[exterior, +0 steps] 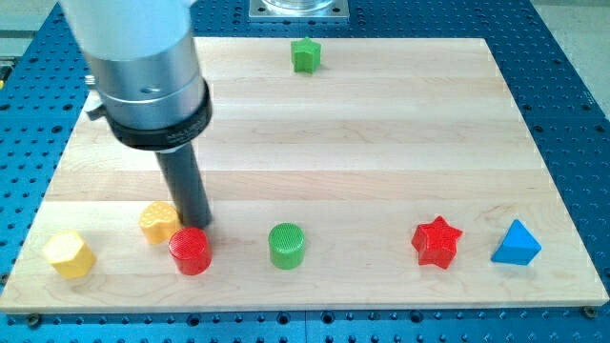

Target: Push the heart between the red circle and hexagon

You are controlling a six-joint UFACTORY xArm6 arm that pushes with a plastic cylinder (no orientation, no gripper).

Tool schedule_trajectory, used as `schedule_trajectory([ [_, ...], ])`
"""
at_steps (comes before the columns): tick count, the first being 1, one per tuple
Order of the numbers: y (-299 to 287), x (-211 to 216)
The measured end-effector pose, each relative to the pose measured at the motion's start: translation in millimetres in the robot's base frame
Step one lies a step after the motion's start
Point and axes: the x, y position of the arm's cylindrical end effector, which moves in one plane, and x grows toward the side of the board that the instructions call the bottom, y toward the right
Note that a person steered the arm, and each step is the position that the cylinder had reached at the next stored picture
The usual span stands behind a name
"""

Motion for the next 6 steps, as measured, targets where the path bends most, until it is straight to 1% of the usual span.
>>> schedule_trajectory([
  [1, -22, -4],
  [2, -40, 10],
  [3, -30, 29],
  [4, -41, -17],
  [5, -81, -22],
  [6, -105, 11],
])
